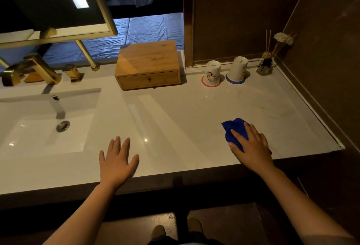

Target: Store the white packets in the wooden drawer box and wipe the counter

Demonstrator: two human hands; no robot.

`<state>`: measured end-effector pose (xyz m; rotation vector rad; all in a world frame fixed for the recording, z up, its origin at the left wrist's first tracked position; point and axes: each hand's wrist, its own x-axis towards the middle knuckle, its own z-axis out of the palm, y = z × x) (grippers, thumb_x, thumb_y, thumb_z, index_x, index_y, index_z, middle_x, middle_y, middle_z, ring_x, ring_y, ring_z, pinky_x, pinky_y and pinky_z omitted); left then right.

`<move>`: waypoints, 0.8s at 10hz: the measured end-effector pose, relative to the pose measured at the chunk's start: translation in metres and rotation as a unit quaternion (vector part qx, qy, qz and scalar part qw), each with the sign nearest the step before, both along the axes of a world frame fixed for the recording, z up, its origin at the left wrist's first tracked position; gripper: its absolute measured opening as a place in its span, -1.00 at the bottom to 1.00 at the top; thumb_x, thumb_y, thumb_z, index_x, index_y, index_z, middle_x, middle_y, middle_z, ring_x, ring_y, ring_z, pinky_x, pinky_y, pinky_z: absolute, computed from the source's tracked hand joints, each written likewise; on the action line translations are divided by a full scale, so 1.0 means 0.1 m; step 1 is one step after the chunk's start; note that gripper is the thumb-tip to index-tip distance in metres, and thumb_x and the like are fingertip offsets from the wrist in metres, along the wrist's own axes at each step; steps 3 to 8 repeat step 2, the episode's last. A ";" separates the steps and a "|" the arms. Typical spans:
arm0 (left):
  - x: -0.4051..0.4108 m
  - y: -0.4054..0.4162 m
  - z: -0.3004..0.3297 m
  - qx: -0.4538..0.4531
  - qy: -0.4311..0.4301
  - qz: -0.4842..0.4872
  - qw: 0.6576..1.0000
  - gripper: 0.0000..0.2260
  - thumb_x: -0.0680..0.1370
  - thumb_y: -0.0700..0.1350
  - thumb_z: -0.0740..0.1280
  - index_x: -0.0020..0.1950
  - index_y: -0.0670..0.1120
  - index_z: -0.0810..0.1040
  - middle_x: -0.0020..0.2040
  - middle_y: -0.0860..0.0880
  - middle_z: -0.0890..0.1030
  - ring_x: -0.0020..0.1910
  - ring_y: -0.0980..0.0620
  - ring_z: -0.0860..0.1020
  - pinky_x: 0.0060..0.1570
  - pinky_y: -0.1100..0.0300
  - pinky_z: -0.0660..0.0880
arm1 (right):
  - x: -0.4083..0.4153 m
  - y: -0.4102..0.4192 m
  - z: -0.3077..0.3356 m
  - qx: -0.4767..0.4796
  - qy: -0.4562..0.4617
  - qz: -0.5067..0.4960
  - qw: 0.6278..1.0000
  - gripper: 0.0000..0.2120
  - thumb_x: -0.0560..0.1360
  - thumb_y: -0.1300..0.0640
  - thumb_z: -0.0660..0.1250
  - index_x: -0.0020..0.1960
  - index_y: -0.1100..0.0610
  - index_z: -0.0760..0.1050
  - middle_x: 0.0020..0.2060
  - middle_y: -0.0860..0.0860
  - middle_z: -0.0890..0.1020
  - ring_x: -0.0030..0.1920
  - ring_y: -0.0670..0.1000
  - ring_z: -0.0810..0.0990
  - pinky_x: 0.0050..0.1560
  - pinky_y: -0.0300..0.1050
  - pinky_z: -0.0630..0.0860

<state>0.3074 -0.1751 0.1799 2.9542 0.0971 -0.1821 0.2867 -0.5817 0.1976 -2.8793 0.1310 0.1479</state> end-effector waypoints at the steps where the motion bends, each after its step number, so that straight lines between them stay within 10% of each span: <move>1: 0.01 0.06 0.01 -0.008 0.022 -0.006 1.000 -0.34 0.47 0.30 -0.05 0.53 0.09 0.02 0.58 -0.06 -0.03 0.55 -0.05 -0.11 0.45 -0.19 -0.11 | 0.04 0.34 0.09 -0.013 -0.054 0.000 0.998 -0.50 0.55 -0.13 0.10 0.45 -0.02 0.19 0.51 0.11 0.13 0.51 0.11 0.01 0.48 0.13 -0.02; 8: 0.10 0.10 0.04 -0.004 0.040 -0.032 0.999 -0.38 0.51 0.28 0.06 0.52 0.10 0.04 0.57 -0.05 -0.01 0.55 -0.06 -0.06 0.44 -0.19 -0.03 | 0.14 0.74 0.10 0.002 -0.044 0.070 0.997 -0.53 0.55 -0.09 0.10 0.44 -0.01 0.23 0.49 0.08 0.20 0.49 0.09 0.09 0.45 0.08 0.06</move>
